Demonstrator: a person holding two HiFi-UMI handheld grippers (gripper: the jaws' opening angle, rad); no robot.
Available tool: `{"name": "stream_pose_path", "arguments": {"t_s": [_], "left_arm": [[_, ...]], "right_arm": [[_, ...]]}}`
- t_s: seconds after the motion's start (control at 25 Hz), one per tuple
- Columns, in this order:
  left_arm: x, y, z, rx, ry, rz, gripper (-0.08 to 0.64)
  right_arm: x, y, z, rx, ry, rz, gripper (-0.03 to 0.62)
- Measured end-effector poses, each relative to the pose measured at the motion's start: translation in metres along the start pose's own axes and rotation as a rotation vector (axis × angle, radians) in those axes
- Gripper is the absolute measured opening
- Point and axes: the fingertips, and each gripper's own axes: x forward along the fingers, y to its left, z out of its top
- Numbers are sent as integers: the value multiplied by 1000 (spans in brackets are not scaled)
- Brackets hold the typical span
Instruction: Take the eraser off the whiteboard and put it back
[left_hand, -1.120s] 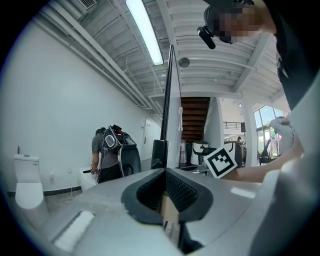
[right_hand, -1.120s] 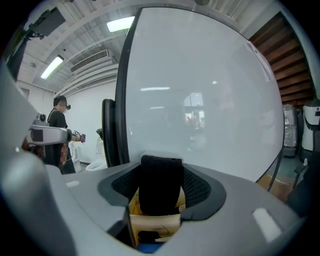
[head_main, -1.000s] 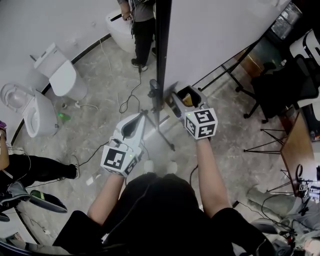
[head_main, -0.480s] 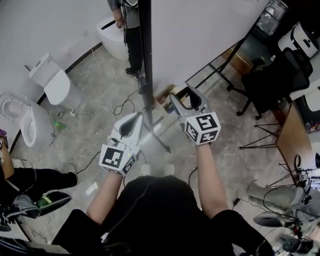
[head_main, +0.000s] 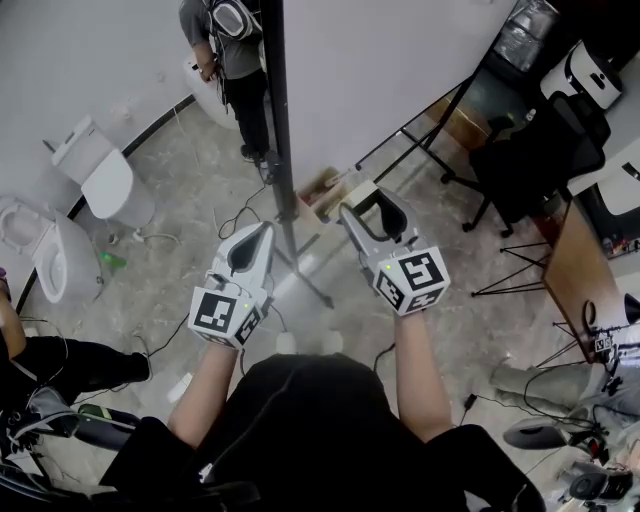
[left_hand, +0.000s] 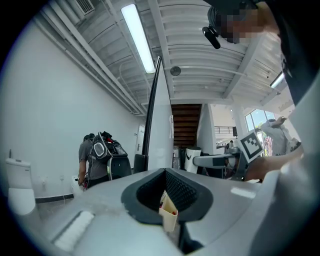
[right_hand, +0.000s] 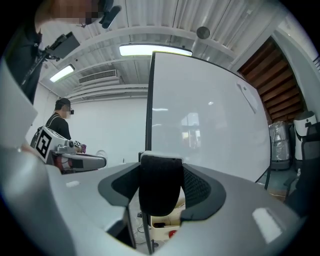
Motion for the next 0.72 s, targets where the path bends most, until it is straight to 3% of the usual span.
{"name": "stream_pose_path", "arguments": {"t_s": [0.72], "left_arm": [[-14, -13, 8, -7, -24, -6, 5]], "right_arm": [[-68, 11, 15, -17, -40, -49, 256]]}}
